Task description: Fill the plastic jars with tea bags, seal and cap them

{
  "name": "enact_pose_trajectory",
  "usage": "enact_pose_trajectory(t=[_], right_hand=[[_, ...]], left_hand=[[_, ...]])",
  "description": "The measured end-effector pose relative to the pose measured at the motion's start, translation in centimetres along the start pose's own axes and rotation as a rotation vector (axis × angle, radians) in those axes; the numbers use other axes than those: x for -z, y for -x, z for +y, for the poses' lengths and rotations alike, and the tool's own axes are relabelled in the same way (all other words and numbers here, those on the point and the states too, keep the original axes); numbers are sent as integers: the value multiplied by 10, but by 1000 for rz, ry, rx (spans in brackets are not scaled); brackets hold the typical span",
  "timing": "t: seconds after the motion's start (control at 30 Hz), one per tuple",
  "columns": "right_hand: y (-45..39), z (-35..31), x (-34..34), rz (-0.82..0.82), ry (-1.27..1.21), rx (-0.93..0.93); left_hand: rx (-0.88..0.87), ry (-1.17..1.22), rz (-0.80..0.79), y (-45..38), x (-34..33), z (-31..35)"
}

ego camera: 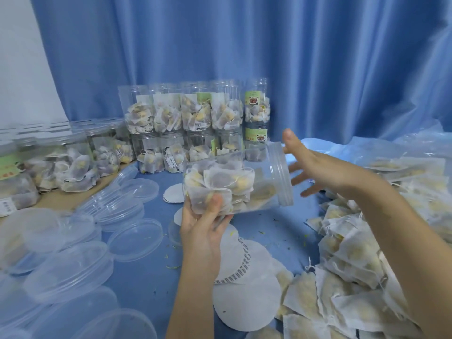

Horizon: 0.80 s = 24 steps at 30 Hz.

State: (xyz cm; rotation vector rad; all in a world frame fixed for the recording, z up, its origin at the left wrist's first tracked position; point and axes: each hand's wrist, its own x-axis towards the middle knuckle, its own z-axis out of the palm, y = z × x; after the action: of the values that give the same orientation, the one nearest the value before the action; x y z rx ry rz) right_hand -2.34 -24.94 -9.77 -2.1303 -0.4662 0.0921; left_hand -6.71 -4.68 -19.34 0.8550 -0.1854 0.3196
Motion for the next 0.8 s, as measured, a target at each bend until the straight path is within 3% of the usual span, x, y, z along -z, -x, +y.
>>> enact_pose_trajectory(t=[0.1, 0.17, 0.43, 0.5, 0.6, 0.7, 0.8], right_hand=[[7, -5, -3, -141, -17, 241], [7, -5, -8, -91, 89, 334], [3, -11, -24, 168, 145, 252], [-3, -8, -32, 222, 3, 268], [-7, -5, -46, 99, -236, 353], [-10, 2, -55, 46, -306, 332], [-10, 3, -54, 132, -356, 329]], left_hand=[[36, 31, 49, 0, 1, 0], [42, 47, 61, -1, 4, 0], [-12, -10, 50, -1, 7, 0], [46, 29, 107, -2, 4, 1], [238, 46, 130, -2, -2, 0], [403, -69, 75, 2, -11, -5], [417, -177, 121, 3, -22, -2]])
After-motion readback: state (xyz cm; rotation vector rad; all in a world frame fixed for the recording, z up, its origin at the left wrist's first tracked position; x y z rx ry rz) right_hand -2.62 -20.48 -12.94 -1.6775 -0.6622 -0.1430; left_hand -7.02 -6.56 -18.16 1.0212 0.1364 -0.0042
